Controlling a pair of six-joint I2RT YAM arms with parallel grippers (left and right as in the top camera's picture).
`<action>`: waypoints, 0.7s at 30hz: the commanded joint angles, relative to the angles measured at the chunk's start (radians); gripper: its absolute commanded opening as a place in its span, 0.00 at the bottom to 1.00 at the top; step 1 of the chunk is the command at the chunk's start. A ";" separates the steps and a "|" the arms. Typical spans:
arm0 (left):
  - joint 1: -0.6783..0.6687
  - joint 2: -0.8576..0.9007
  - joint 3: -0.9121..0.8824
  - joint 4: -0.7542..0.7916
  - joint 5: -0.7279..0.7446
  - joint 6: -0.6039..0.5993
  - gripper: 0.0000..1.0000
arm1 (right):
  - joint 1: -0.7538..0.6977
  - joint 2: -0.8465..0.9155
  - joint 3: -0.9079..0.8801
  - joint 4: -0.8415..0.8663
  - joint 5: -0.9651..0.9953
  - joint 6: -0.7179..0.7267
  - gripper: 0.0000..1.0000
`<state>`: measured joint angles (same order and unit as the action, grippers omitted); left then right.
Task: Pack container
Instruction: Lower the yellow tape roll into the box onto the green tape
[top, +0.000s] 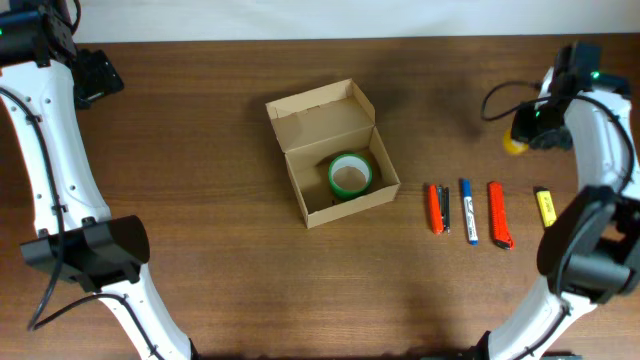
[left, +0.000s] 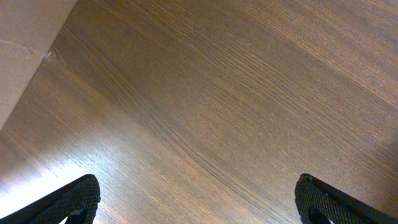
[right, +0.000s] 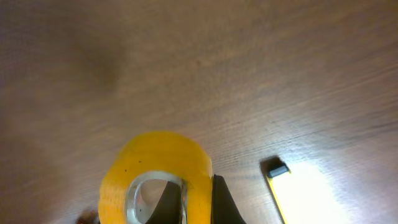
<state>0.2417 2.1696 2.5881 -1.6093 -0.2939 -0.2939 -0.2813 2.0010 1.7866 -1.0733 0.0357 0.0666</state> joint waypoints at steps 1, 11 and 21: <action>0.003 0.017 -0.003 0.000 0.003 0.004 1.00 | 0.048 -0.118 0.076 -0.034 -0.016 -0.019 0.04; 0.003 0.017 -0.003 0.000 0.003 0.004 1.00 | 0.418 -0.238 0.245 -0.245 -0.055 -0.150 0.03; 0.003 0.017 -0.003 0.000 0.003 0.004 1.00 | 0.750 -0.123 0.240 -0.296 -0.049 -0.254 0.03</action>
<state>0.2417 2.1696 2.5881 -1.6093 -0.2939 -0.2939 0.4454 1.8347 2.0163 -1.3693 -0.0097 -0.1665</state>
